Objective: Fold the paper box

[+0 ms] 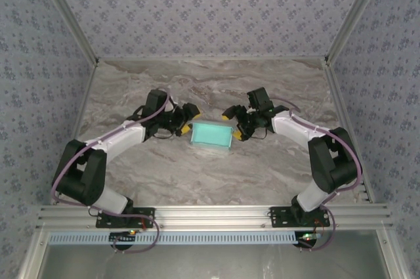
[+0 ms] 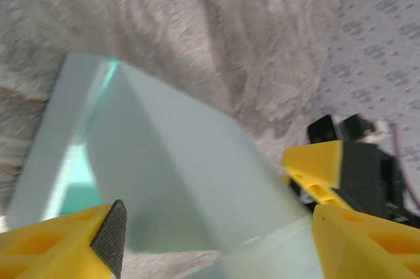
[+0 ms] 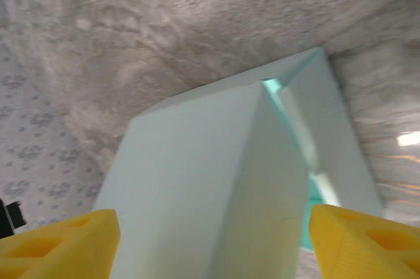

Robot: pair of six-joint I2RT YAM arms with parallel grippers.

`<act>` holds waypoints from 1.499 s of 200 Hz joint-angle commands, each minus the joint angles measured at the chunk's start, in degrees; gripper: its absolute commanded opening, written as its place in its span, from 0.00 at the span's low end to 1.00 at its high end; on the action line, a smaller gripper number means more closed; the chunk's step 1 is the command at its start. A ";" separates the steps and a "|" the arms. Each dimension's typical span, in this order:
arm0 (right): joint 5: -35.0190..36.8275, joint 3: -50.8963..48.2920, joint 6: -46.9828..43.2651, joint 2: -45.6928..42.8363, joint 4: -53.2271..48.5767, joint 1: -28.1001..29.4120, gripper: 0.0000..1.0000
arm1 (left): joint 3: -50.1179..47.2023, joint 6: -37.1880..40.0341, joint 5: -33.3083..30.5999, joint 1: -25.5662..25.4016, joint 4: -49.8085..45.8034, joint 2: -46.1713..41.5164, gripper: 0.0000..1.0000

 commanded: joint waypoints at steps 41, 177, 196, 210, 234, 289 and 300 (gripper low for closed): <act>4.19 -0.94 -6.91 -0.87 -7.56 -0.98 0.80 | -2.73 9.45 -1.90 -0.27 -3.58 2.08 0.70; 12.58 8.33 -28.89 1.48 -23.28 2.96 0.76 | -2.12 24.22 -7.20 -0.98 -8.68 7.35 0.68; 15.69 8.66 -30.61 4.97 -23.55 4.22 0.75 | -2.02 24.40 -7.27 -0.98 -8.51 7.62 0.68; 16.17 8.55 -31.52 7.64 -23.03 4.27 0.75 | -2.15 24.81 -7.19 -0.98 -8.68 7.36 0.68; 15.37 8.63 -32.20 10.14 -22.38 4.19 0.75 | -1.84 26.34 -5.88 -0.98 -9.65 6.90 0.60; 17.86 8.99 -34.09 3.80 -20.79 4.12 0.81 | -1.42 26.31 -4.32 -0.95 -9.33 5.19 0.51; 18.71 8.72 -36.26 1.51 -20.45 3.96 0.83 | -1.41 26.03 -3.81 -0.89 -9.04 5.79 0.50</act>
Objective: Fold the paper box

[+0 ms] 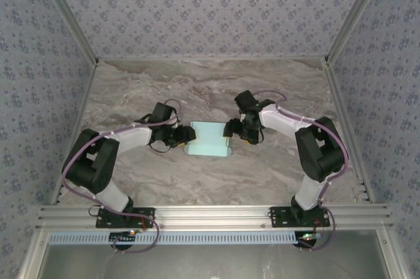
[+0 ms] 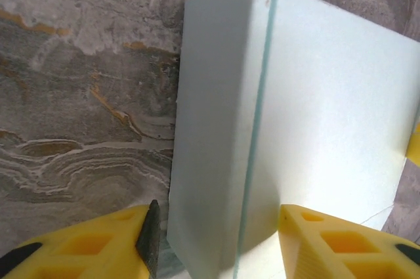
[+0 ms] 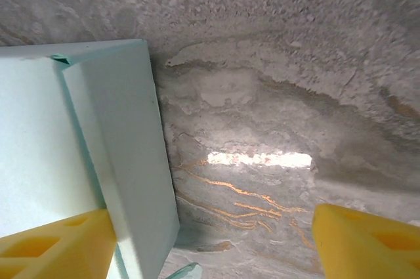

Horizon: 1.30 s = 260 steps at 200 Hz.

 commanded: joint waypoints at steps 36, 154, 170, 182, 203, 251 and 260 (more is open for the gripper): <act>4.71 -4.78 -6.46 -13.27 4.60 -1.90 0.88 | 0.12 -2.10 5.37 0.57 2.36 1.38 0.46; -34.09 -19.71 -3.26 -6.56 33.56 -10.16 0.93 | -3.78 -6.62 15.12 4.80 13.93 7.62 0.31; -38.66 -20.02 0.10 -3.62 38.40 -11.37 0.94 | -4.12 -3.91 14.14 5.27 13.88 8.38 0.28; -40.35 -20.29 2.40 -1.87 41.56 -12.66 0.94 | -4.25 -2.19 13.26 5.76 13.68 9.46 0.28; -40.74 -19.47 2.52 -1.37 41.07 -13.97 0.94 | -5.53 -2.61 13.83 6.76 17.23 11.43 0.25; -39.14 -14.89 -5.47 -0.55 29.89 -16.17 0.94 | -5.54 -1.76 15.16 7.41 19.18 13.81 0.25; -39.48 -14.24 -5.93 0.01 29.33 -16.14 0.94 | -5.48 -1.49 15.18 7.50 19.14 14.13 0.25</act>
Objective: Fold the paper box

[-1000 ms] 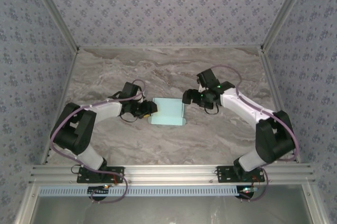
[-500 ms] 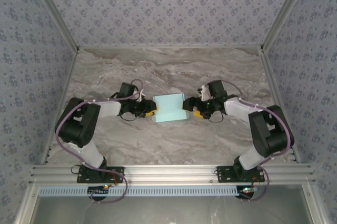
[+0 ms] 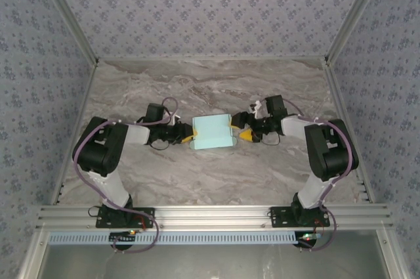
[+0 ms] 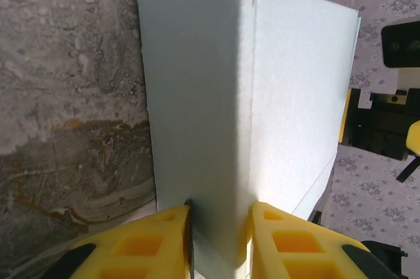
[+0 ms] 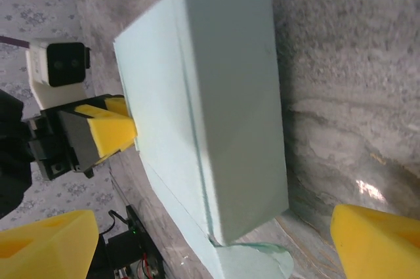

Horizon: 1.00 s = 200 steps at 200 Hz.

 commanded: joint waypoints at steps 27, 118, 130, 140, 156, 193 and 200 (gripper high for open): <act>-2.50 4.11 -3.97 3.67 -5.18 0.01 0.94 | -1.66 2.36 -5.39 0.93 -4.10 4.41 0.25; -4.56 6.82 -0.18 9.17 1.32 3.68 0.87 | -3.53 1.92 -4.77 2.26 -0.85 6.45 0.23; -5.48 7.05 2.82 9.99 4.04 4.50 0.83 | -3.40 1.93 -4.69 2.26 -0.92 6.29 0.23; -6.15 7.08 4.76 10.54 6.66 4.98 0.82 | -3.32 1.96 -4.77 2.26 -0.99 6.14 0.24; -6.32 7.36 5.74 11.01 8.12 5.53 0.79 | -3.31 2.09 -4.77 2.26 -1.12 6.18 0.24; -6.67 8.00 5.43 11.27 8.13 5.90 0.70 | -3.71 1.99 -4.51 2.26 -0.86 5.17 0.26; -6.71 8.06 5.43 11.27 8.18 5.90 0.69 | -3.82 1.84 -4.45 2.26 -0.53 4.74 0.27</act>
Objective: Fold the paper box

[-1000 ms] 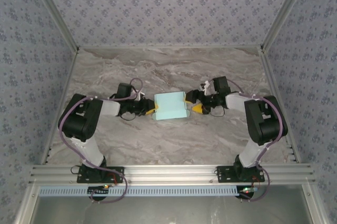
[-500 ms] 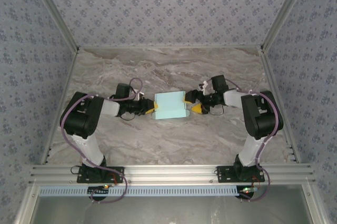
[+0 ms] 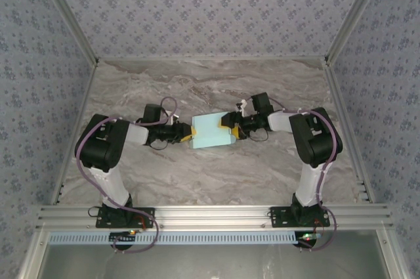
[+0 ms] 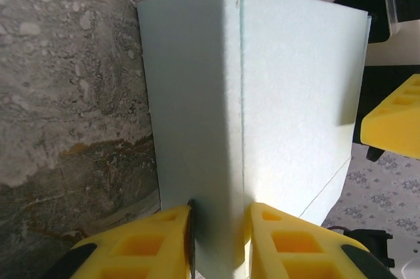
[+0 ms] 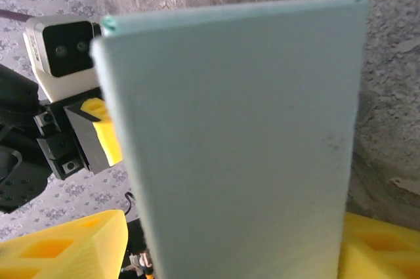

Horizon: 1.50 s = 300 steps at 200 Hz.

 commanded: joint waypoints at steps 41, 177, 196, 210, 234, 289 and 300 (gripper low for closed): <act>1.49 2.07 -2.65 -1.04 -1.30 1.05 0.61 | -3.70 -0.48 -9.64 0.25 -5.16 -1.86 0.40; 0.97 2.18 23.52 -8.61 -10.37 1.48 0.46 | -17.07 42.60 -39.91 -16.46 16.22 -37.37 0.83; 1.87 1.02 28.36 -9.41 -10.63 1.18 0.44 | -17.72 48.93 -42.86 -19.04 22.11 -35.07 0.97; 2.07 0.42 30.73 -9.33 -11.81 0.82 0.44 | -22.24 55.26 -39.29 -19.93 34.27 -32.49 0.99; 1.74 -1.07 33.47 -8.99 -11.96 0.11 0.44 | -21.27 68.56 -36.07 -21.56 29.08 -29.81 0.99; 1.31 -1.59 35.42 -9.28 -11.98 -1.42 0.44 | -14.74 83.93 -38.89 -23.07 14.84 -25.43 0.94; 1.22 -1.32 35.62 -9.15 -11.98 -1.68 0.44 | -13.48 85.37 -39.97 -23.09 13.61 -23.86 0.93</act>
